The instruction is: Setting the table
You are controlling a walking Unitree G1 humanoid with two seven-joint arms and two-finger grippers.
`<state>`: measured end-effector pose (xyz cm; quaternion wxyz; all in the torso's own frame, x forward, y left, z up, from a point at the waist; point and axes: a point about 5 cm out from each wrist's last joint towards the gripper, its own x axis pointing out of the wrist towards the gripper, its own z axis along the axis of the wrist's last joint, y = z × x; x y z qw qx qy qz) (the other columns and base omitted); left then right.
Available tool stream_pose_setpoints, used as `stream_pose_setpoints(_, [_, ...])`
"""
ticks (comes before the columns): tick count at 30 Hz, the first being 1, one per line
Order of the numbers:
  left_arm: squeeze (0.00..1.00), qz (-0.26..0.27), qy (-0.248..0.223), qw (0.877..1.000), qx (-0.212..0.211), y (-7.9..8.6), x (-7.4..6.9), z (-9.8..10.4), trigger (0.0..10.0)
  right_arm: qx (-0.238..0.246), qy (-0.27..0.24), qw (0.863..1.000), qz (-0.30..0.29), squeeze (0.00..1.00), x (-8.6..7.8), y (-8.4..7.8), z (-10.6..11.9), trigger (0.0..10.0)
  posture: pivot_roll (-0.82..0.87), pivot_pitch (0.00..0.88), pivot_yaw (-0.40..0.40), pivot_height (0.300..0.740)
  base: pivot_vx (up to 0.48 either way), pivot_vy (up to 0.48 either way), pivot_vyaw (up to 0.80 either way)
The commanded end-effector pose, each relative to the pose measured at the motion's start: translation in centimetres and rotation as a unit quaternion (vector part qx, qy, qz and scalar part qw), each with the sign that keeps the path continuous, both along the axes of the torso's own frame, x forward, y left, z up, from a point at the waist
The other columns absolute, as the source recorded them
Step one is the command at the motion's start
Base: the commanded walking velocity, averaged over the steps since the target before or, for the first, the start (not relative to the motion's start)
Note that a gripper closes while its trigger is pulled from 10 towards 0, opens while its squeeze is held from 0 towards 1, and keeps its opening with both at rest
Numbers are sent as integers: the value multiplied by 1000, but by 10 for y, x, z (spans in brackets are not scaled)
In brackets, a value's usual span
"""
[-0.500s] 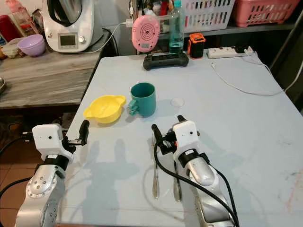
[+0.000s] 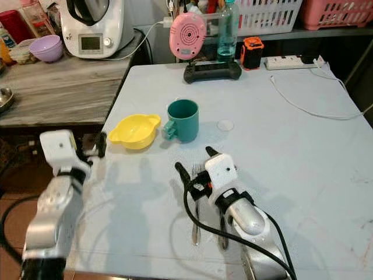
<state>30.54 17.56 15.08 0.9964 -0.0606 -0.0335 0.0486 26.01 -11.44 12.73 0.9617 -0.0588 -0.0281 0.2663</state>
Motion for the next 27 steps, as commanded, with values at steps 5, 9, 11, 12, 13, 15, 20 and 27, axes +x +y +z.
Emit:
stream_pose_setpoints(5, [0,5,47,998,-53,6,15,-8,10000,-3,-4,1000,20,0,-9,6,4,10000,-153,139,160,740,0,0,0])
stream_pose_setpoints(9, [0,-25,76,994,-74,-1,23,-10,10000,-4,1,1000,5,0,-13,-1,3,10000,-168,141,175,740,0,0,0])
stream_pose_setpoints(11, [0,-33,99,990,-93,-4,24,-14,10000,-4,1,1000,3,0,-15,0,2,10000,-174,142,179,740,0,0,0])
stream_pose_setpoints(12, [0,-36,106,989,-100,-4,25,-16,10000,-3,1,1000,4,0,-15,0,3,10000,-174,142,179,740,0,0,0])
stream_pose_setpoints(13, [0,-38,111,988,-103,-4,25,-17,10000,-3,1,1000,4,0,-15,0,3,10000,-174,142,179,740,0,0,0])
stream_pose_setpoints(15, [0,-43,121,986,-111,-5,26,-19,10000,-3,1,1000,4,0,-16,0,3,10000,-174,142,179,740,0,0,0])
stream_pose_setpoints(20, [0,-51,136,978,-150,-8,31,-19,10000,-2,0,1000,14,0,-16,3,5,10000,-169,141,181,740,0,0,0])
stream_pose_setpoints(27, [0,-59,151,968,-192,-9,38,-15,6118,-1,0,1000,17,0,-16,6,5,10000,-165,142,180,740,0,0,0])
